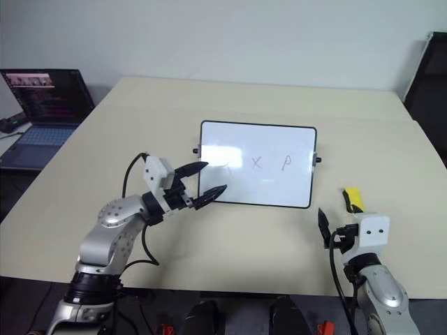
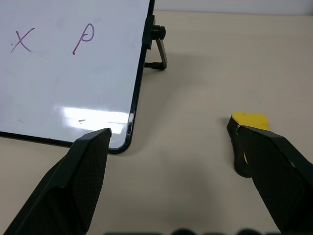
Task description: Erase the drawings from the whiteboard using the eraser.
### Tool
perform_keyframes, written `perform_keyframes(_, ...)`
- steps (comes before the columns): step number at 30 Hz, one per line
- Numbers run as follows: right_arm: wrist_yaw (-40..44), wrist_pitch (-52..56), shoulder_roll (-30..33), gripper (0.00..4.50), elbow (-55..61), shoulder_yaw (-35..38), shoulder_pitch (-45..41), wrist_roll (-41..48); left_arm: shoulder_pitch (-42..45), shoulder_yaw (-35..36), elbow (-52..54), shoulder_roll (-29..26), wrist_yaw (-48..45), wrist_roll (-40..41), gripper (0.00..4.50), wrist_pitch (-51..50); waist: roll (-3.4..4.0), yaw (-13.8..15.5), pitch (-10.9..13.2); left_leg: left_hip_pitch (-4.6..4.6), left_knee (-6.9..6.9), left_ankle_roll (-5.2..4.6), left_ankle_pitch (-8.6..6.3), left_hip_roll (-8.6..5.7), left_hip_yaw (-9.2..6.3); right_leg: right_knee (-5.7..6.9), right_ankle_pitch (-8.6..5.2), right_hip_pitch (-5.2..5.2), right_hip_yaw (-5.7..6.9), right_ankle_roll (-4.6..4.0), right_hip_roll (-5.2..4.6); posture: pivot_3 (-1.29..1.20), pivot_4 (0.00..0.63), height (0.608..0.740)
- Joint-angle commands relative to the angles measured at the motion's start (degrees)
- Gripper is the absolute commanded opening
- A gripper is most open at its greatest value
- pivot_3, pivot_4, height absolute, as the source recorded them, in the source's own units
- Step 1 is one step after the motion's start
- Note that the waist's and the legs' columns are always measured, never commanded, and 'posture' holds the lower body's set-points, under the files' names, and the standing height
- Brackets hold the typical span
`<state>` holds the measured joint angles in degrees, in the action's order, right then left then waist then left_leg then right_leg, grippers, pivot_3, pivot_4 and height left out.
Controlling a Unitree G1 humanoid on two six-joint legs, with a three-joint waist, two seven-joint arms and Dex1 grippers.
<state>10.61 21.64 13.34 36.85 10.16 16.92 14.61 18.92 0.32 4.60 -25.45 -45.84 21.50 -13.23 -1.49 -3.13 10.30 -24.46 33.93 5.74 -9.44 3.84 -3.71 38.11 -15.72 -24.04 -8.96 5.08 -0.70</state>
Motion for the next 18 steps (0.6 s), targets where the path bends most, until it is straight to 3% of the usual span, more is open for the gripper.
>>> perform_keyframes(1, -0.4, -1.3, 0.0, 4.48, 3.1, 0.9, 0.3, -0.2, 1.5, 0.1, 0.2, 0.2, -0.8, 0.0, 4.50, 1.7, -0.05, -0.1, 0.0, -0.01, -0.01, 0.01, -0.02, 0.02, 0.28, -0.04, 0.08, -0.06, -0.26, 0.08, 0.00, 0.00, 0.150, 0.740)
perform_keyframes(8, -1.3, 1.0, 0.7, 4.48, 4.9, 2.8, 0.4, 0.9, 3.0, -0.9, -1.5, 0.3, -3.0, -0.2, 4.50, 2.4, -0.21, -0.2, -0.1, -0.07, 0.04, 0.02, -0.01, -0.09, 0.11, -0.12, 0.14, 0.05, -0.08, 0.20, -0.13, 0.00, 0.150, 0.740)
perform_keyframes(18, -2.6, 20.2, 6.5, 4.48, 7.6, 13.3, -5.0, 9.8, 9.5, -5.6, 0.1, -3.4, -15.3, 1.8, 4.50, 0.2, -0.21, -0.2, -0.1, -0.08, 0.07, 0.01, 0.00, -0.11, -0.03, -0.12, 0.15, 0.18, 0.02, 0.20, -0.13, 0.00, 0.150, 0.740)
